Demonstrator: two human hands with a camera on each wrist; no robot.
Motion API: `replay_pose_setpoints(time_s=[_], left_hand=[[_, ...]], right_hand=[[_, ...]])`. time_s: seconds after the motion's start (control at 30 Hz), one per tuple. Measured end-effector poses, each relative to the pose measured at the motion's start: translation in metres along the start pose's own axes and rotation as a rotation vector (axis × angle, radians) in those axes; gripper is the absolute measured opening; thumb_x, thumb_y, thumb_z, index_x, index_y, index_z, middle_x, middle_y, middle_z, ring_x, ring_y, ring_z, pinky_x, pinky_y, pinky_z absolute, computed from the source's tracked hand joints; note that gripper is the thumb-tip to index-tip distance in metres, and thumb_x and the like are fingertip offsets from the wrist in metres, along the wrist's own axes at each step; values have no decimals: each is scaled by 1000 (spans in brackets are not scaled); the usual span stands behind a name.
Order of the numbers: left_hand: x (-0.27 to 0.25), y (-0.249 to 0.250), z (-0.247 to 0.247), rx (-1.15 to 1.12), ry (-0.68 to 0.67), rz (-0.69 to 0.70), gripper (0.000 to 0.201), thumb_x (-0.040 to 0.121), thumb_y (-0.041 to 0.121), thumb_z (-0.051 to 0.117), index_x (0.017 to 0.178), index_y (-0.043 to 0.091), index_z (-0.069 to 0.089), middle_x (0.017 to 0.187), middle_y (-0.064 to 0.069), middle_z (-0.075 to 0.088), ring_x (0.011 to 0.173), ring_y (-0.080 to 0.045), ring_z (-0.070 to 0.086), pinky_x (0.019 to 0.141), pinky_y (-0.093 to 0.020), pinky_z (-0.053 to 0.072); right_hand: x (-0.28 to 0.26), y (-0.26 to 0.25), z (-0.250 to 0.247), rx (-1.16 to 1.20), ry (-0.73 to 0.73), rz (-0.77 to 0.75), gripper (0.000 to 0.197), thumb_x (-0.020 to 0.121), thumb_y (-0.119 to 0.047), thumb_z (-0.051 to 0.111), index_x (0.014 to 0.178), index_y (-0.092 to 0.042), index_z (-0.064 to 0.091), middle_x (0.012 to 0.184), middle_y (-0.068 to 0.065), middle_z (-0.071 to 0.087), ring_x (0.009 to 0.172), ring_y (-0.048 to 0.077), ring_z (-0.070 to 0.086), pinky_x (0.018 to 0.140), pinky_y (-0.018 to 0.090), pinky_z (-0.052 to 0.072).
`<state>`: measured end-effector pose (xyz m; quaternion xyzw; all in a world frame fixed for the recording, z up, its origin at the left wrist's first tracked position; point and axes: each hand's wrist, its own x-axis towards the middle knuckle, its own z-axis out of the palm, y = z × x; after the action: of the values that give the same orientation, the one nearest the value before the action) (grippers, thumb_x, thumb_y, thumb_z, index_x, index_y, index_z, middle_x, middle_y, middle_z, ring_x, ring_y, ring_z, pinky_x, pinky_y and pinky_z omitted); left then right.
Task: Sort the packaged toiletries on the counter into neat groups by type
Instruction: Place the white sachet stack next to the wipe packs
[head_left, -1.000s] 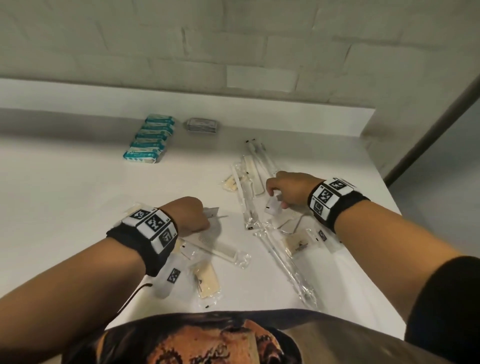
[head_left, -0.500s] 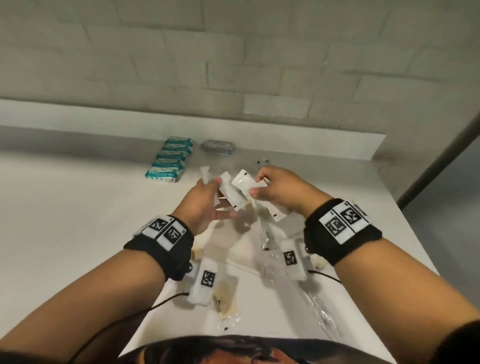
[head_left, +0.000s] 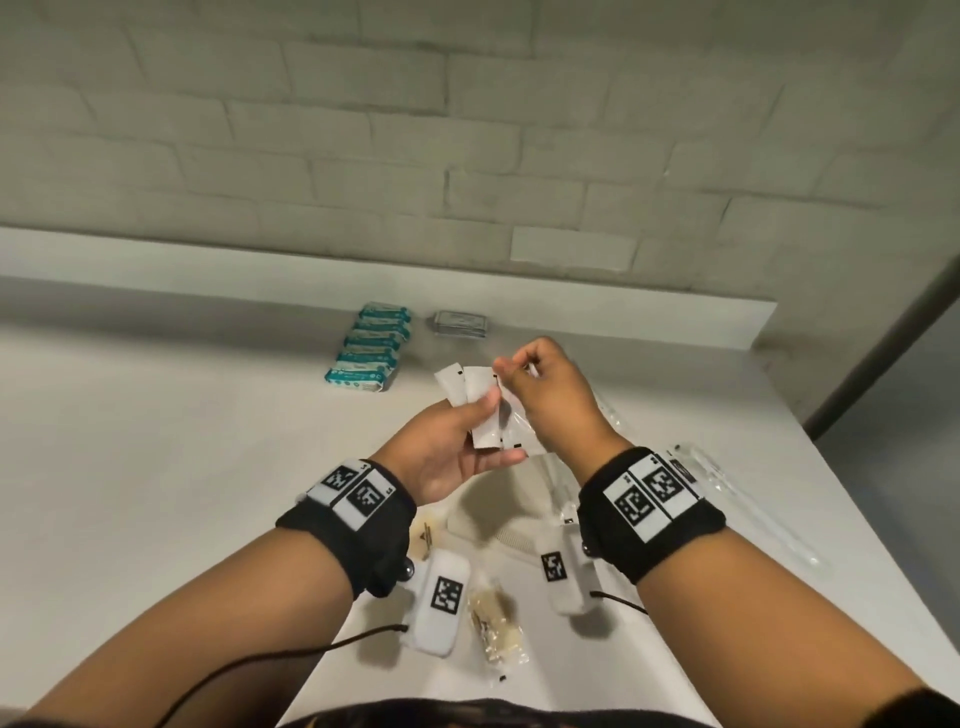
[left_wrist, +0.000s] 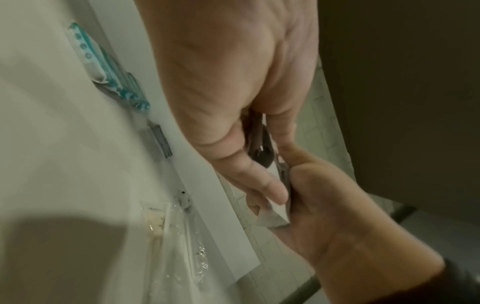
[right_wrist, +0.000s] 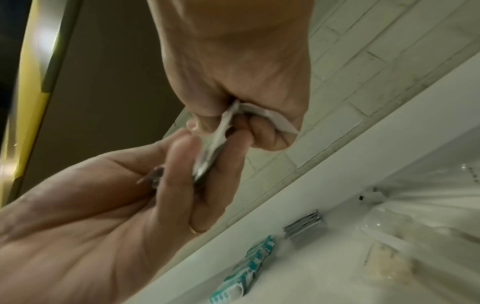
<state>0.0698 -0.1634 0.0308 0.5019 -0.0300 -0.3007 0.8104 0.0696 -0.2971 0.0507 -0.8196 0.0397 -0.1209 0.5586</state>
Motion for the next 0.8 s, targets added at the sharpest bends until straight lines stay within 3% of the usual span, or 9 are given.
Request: replay_pose_setpoints(time_s=[0.1,0.17,0.23,0.3,0.37,0.43,0.5,0.7,0.8], left_hand=[[-1,-1,0,129,-8,41,12,90,2,60,100,5,65,84,-7,65,75,-15,65,67,-27,60],[-1,0,-1,207,44,87,16,87,-1,62,97,10,66,78,-2,68,69,-12,64,58,-23,56],[0,3,-3,219,90,113,16,88,0,62,97,12,64,70,4,68,62,-6,64,54,-21,52],[0,7,-5,228,125,126,16,88,3,62,101,13,62,73,4,68,62,-6,64,53,-21,51],[1,9,-6,248,165,147,15,89,7,63,100,17,62,79,4,67,67,-8,63,56,-22,49],[2,9,-6,255,201,166,14,90,10,62,100,20,61,82,3,66,69,-10,61,57,-22,48],[2,10,-2,268,200,167,13,92,11,59,101,20,60,83,2,66,67,-10,61,55,-22,49],[-8,15,11,135,-138,105,30,91,12,58,122,9,57,99,-6,70,79,-21,70,59,-29,60],[-7,17,11,302,-188,127,43,82,4,68,124,9,57,94,-5,71,72,-14,69,53,-22,53]], right_hand=[[-2,-5,1,96,-40,95,41,90,-53,52,89,-12,53,77,-3,52,69,11,48,66,29,40],[-4,-3,0,245,-86,153,35,84,-53,60,92,-19,58,78,-2,54,66,14,48,63,30,40],[-6,-3,-8,395,-30,141,10,90,-16,58,98,-23,59,77,0,55,57,12,44,52,25,34],[-8,-4,-20,590,10,140,33,91,8,40,108,-15,57,84,8,63,60,16,55,52,24,39],[-10,-3,-30,809,-48,123,32,95,5,34,117,-10,52,100,16,70,88,26,69,76,32,51],[-13,-2,-31,927,-110,103,26,99,-6,34,119,-11,50,116,14,68,117,26,61,102,38,41],[-15,-2,-27,952,-119,81,25,101,-14,34,120,-10,50,121,9,67,128,22,53,111,37,32],[-18,-4,-7,999,-6,39,25,103,-23,34,116,-10,51,135,7,57,132,17,48,112,42,35],[-20,-3,-3,868,73,45,24,102,-25,37,119,-12,49,131,6,61,122,16,56,103,36,45]])
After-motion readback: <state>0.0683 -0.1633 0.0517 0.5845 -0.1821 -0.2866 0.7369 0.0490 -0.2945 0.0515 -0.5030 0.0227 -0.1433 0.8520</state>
